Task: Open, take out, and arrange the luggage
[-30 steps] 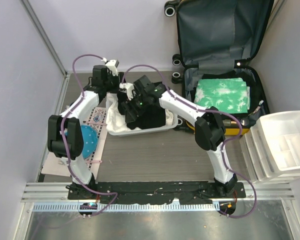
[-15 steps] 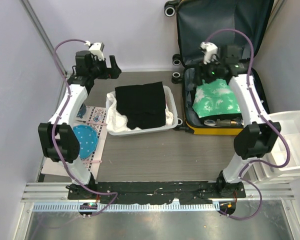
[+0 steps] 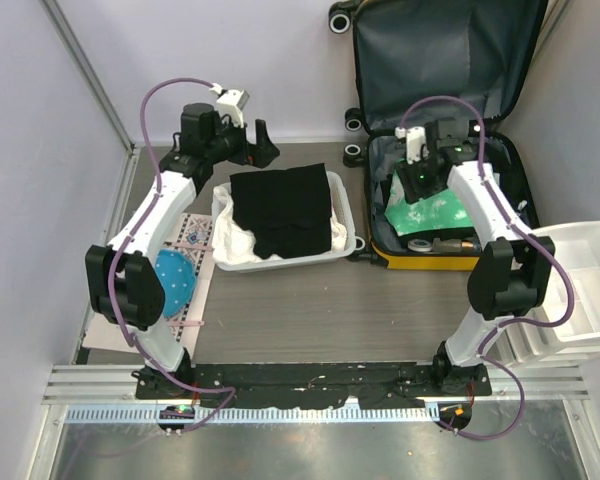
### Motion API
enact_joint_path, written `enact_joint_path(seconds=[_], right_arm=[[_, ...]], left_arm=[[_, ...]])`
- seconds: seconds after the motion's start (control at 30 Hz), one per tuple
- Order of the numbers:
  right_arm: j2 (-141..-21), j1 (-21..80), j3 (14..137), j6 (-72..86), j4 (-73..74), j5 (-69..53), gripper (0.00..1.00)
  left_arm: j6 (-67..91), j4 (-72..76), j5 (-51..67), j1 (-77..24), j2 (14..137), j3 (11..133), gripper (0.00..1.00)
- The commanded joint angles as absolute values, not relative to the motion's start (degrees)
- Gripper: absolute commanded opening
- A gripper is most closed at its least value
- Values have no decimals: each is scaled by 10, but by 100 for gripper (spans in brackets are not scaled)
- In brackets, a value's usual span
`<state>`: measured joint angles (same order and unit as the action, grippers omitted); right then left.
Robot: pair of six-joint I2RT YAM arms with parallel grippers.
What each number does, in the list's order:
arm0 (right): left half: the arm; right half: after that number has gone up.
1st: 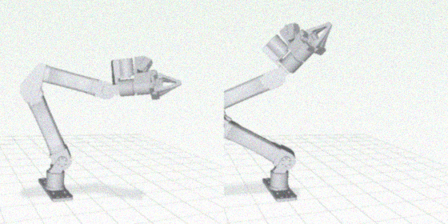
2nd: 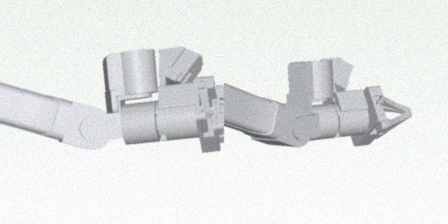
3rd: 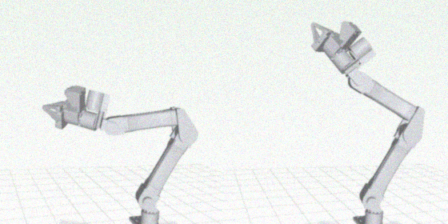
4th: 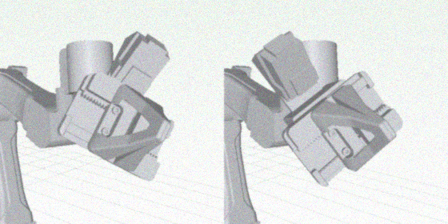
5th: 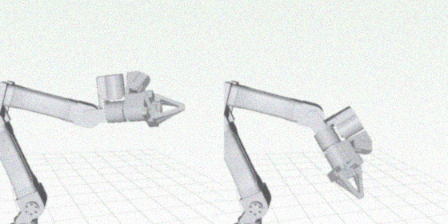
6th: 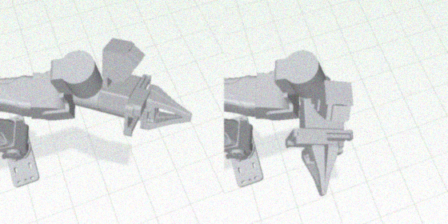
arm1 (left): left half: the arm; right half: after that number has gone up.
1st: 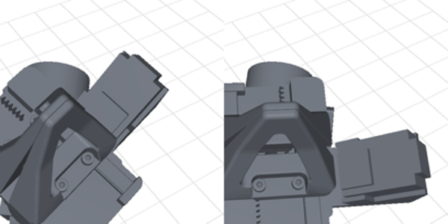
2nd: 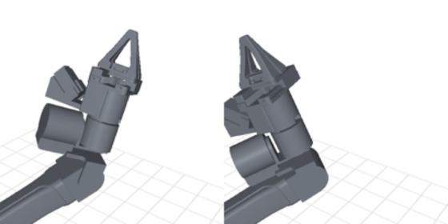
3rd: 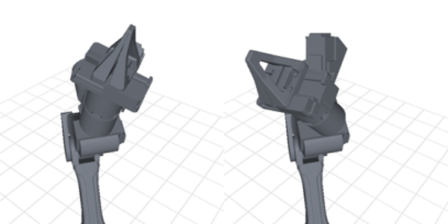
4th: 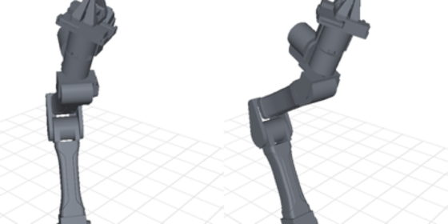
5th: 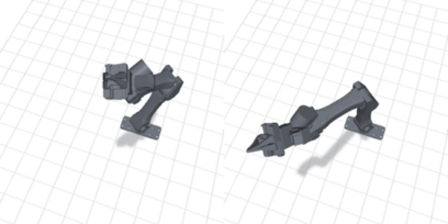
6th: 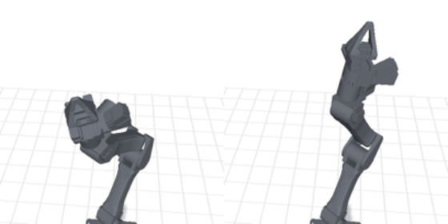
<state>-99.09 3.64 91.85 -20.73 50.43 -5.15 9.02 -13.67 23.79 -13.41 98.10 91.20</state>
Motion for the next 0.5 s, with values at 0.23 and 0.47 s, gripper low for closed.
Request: enact_joint_path(seconds=[0.23, 0.47], right_arm=[[-982, 159, 782, -177, 343, 72, 55], [-1005, 179, 724, -192, 263, 128, 55]], left_arm=[[134, -100, 217, -132, 962, 881, 99], [150, -95, 205, -132, 967, 882, 100]])
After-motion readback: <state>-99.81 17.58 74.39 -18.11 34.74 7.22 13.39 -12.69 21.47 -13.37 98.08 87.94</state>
